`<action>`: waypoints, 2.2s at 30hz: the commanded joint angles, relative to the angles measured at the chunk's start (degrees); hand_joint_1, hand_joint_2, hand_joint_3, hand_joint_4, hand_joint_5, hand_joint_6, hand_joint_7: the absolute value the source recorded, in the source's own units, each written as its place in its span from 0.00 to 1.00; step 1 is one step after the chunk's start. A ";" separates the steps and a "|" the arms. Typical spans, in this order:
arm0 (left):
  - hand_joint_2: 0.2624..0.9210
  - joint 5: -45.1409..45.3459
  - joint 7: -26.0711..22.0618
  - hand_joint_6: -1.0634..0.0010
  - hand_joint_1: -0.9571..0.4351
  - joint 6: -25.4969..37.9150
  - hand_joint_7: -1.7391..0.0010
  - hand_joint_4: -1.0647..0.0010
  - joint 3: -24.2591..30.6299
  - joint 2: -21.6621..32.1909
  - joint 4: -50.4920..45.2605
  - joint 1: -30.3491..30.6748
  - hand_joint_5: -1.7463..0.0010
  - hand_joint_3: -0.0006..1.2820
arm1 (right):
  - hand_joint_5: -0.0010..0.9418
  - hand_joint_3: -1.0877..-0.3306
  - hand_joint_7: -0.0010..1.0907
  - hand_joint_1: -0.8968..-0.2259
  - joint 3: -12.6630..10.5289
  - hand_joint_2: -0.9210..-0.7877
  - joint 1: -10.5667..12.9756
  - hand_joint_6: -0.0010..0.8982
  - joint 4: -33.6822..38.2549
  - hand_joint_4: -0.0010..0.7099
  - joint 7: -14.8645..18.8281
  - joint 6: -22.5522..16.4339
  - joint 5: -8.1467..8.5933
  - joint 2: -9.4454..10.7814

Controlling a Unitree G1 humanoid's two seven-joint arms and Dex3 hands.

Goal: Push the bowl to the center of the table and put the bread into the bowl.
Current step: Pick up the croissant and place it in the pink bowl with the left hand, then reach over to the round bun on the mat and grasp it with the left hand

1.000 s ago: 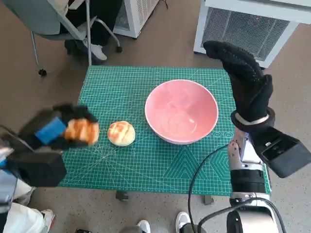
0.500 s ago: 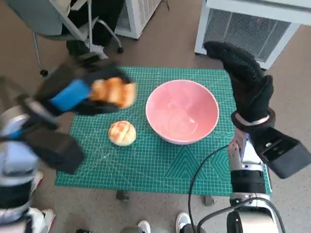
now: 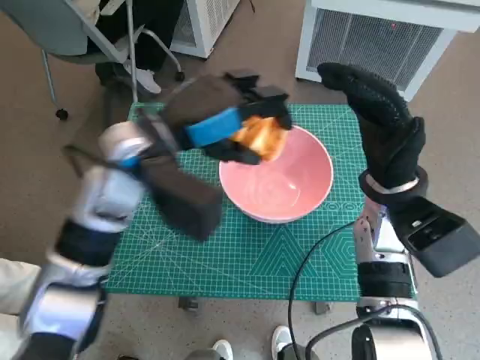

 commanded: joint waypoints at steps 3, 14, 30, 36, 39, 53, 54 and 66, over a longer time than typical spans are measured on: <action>1.00 3.45 2.15 0.45 0.69 2.05 0.28 0.38 -2.63 -3.88 6.98 -2.81 0.33 0.08 | 0.01 0.40 0.65 0.44 0.09 0.00 2.39 0.00 -2.02 0.41 -0.76 0.84 -0.30 -0.67; 1.00 3.05 -9.03 0.74 0.60 8.77 0.90 0.85 -5.22 -4.57 10.53 -4.32 0.94 0.11 | 0.01 0.36 0.64 0.48 0.56 0.00 4.56 0.00 -6.28 0.40 -3.12 2.72 -1.69 -1.14; 1.00 1.82 -5.65 0.77 0.38 5.77 0.99 0.96 -0.55 1.09 -0.73 3.25 0.99 0.04 | 0.01 0.36 0.62 0.48 1.36 0.00 5.57 0.00 -8.03 0.39 -5.27 4.42 -2.03 -0.95; 1.00 0.14 -6.68 0.76 0.35 6.48 0.99 0.91 2.58 5.19 -7.76 7.45 0.98 0.05 | 0.01 0.36 0.62 0.49 1.41 0.00 5.28 0.00 -7.14 0.39 -4.95 4.13 -1.51 -0.85; 1.00 -0.62 -7.01 0.76 0.34 6.43 0.99 0.89 4.33 7.47 -10.16 9.78 0.98 0.06 | 0.01 0.37 0.62 0.49 1.42 0.00 5.17 0.00 -6.85 0.39 -4.75 3.91 -1.31 -0.83; 1.00 -3.03 -9.68 0.70 0.34 7.95 0.97 0.81 8.47 14.51 -12.91 17.59 0.98 0.04 | 0.02 0.38 0.63 0.49 1.50 0.00 4.34 0.00 -5.34 0.39 -4.24 3.18 -0.94 -1.11; 1.00 -2.98 -9.82 0.70 0.34 8.16 0.97 0.81 8.53 14.71 -12.91 17.91 0.98 0.04 | 0.02 0.38 0.63 0.49 1.50 0.00 4.25 0.00 -5.21 0.39 -4.22 3.13 -0.91 -1.15; 0.97 -1.85 -11.16 0.66 0.38 11.86 0.96 0.76 7.69 15.46 -10.68 20.05 0.99 0.01 | 0.02 0.39 0.62 0.47 1.45 0.00 3.12 0.00 -3.50 0.40 -3.54 2.60 -0.78 -1.45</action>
